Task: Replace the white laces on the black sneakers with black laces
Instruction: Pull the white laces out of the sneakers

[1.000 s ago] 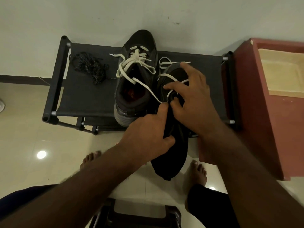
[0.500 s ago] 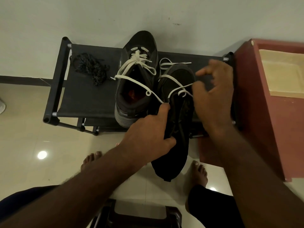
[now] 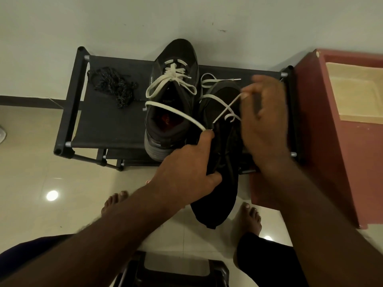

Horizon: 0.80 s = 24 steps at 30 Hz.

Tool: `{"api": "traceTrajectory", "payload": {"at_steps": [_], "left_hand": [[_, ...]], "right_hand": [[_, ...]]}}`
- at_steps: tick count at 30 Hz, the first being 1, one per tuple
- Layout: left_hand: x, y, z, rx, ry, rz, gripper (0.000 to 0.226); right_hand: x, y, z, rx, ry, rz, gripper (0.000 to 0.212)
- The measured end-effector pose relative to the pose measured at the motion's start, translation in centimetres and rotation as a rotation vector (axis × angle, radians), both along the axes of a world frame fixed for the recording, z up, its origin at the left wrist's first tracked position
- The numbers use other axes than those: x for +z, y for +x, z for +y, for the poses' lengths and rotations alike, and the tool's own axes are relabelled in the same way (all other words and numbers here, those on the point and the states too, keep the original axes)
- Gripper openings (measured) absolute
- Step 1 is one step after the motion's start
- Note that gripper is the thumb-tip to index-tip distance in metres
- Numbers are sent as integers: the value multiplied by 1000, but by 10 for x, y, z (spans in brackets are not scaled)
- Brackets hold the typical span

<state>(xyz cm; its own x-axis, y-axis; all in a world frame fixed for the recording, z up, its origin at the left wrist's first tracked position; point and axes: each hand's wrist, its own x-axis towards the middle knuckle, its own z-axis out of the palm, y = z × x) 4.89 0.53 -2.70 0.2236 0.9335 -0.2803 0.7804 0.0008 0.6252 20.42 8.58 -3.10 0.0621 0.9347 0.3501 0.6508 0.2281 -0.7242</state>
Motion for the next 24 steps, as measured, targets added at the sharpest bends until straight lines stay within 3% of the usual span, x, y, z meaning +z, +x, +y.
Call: {"api": "traceTrajectory", "payload": {"at_steps": [2, 3, 8, 11, 16, 19, 21, 24], "left_hand": [[0, 0, 0, -5, -2, -1, 75], [0, 0, 0, -4, -1, -1, 74], [0, 1, 0, -3, 8, -8, 74], [0, 1, 0, -5, 18, 1, 76], [1, 0, 2, 13, 9, -12, 74], [1, -1, 2, 13, -8, -29, 75], [1, -2, 2, 14, -18, -32, 75], [1, -3, 1, 5, -17, -40, 75]], "right_hand": [[6, 3, 3, -167, -68, 217, 10], [8, 5, 3, -183, -107, 235, 10], [4, -2, -9, 261, -98, -184, 41], [-3, -3, -7, 370, -147, -362, 34], [-5, 2, -4, 324, -151, -359, 14], [-4, -1, -3, 220, -85, -218, 13], [0, -2, -2, 58, -39, -34, 14], [8, 3, 3, -208, -127, 283, 18]]}}
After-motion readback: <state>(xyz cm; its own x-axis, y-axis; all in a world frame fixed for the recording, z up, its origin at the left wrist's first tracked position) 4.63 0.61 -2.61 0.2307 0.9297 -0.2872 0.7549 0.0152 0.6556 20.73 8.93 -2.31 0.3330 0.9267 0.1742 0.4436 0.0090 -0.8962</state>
